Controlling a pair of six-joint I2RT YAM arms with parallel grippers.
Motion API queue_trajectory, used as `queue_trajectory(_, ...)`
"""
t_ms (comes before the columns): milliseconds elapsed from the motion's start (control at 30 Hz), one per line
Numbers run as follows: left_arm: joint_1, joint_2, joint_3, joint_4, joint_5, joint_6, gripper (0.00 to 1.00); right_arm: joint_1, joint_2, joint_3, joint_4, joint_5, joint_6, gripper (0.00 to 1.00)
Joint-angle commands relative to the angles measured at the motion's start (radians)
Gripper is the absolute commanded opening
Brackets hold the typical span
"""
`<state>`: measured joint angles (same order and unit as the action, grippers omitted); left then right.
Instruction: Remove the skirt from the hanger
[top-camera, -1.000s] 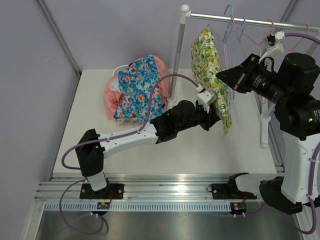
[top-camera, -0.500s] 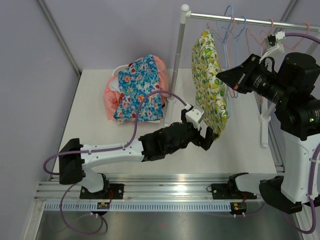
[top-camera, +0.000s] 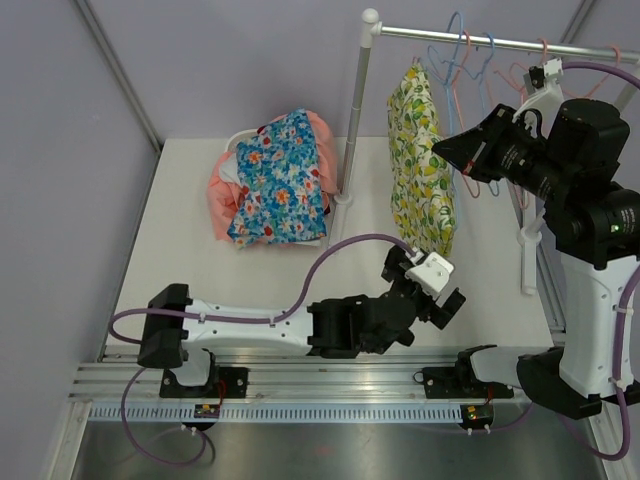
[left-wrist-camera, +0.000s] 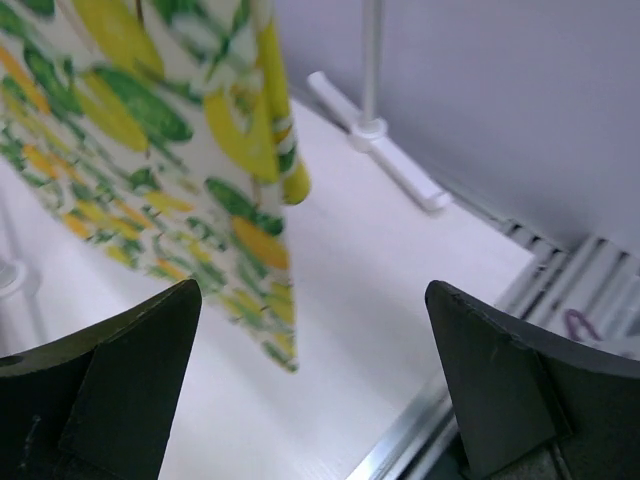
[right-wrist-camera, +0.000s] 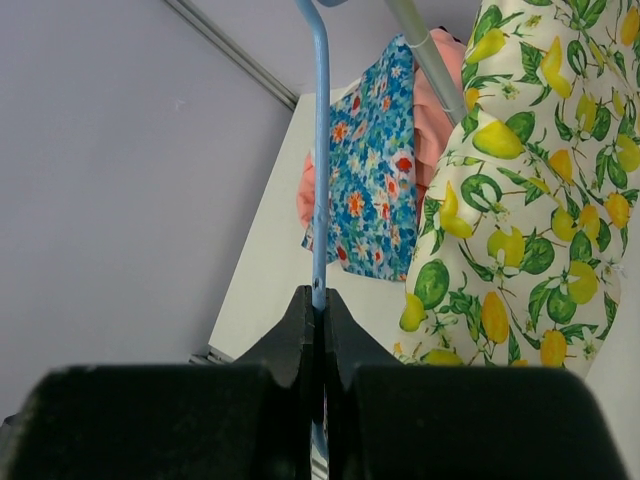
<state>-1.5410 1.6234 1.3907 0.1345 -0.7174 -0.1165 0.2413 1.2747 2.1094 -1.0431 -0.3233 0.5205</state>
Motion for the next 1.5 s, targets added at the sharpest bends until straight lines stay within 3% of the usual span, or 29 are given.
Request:
queue_trajectory(0,0.021,0.065,0.066,0.013,-0.2,0.032,0.99,-0.002,-0.011,0.08,0.057,-0.006,-0.017,0.0)
queue_trajectory(67,0.062,0.088,0.074,0.011,-0.209,0.017,0.96,-0.002,-0.012,0.103,0.04,-0.022,-0.013,0.0)
queue_trajectory(100,0.077,0.111,0.086,0.017,-0.186,0.012,0.88,-0.002,-0.017,0.106,0.041,-0.026,-0.01,0.0)
queue_trajectory(133,0.093,0.122,0.093,0.02,-0.18,0.008,0.59,-0.002,-0.02,0.106,0.041,-0.033,-0.007,0.0)
queue_trajectory(233,0.151,0.128,0.108,0.039,-0.133,-0.021,0.01,-0.002,-0.029,0.104,0.04,-0.036,-0.001,0.0)
queue_trajectory(333,0.15,0.115,0.133,-0.027,-0.181,-0.031,0.0,-0.002,-0.031,0.104,0.028,-0.03,-0.011,0.0)
queue_trajectory(433,0.125,-0.006,0.006,0.016,-0.232,-0.032,0.0,-0.002,-0.032,0.103,0.02,-0.008,-0.023,0.0)
queue_trajectory(567,0.13,-0.372,-0.409,0.004,-0.318,-0.188,0.0,-0.002,-0.023,0.121,0.009,0.01,-0.036,0.0)
queue_trajectory(700,0.17,-0.573,-0.577,-0.374,-0.413,-0.533,0.0,-0.002,-0.015,0.109,0.026,0.006,-0.039,0.0)
queue_trajectory(833,0.17,-0.701,-0.607,-0.622,-0.484,-0.722,0.0,0.0,-0.02,0.078,0.04,0.024,-0.039,0.0)
queue_trajectory(1033,0.247,-0.79,-0.55,-0.805,-0.55,-0.767,0.0,-0.002,-0.029,0.067,0.026,0.046,-0.037,0.0)
queue_trajectory(1100,0.295,-0.81,-0.536,-0.77,-0.536,-0.689,0.0,-0.002,-0.031,0.064,0.02,0.043,-0.04,0.0)
queue_trajectory(1167,0.369,-0.851,-0.536,-0.634,-0.493,-0.526,0.0,-0.002,-0.034,0.057,0.017,0.038,-0.04,0.0)
queue_trajectory(1200,0.39,-0.861,-0.532,-0.489,-0.438,-0.364,0.0,-0.002,-0.035,0.052,0.017,0.033,-0.04,0.0)
queue_trajectory(1300,0.491,-0.84,-0.44,-0.336,-0.312,-0.151,0.0,-0.002,-0.044,0.023,0.029,0.03,-0.04,0.0)
queue_trajectory(1467,0.721,-0.668,-0.158,-0.319,-0.09,0.015,0.0,-0.002,-0.043,-0.043,0.067,0.021,-0.037,0.0)
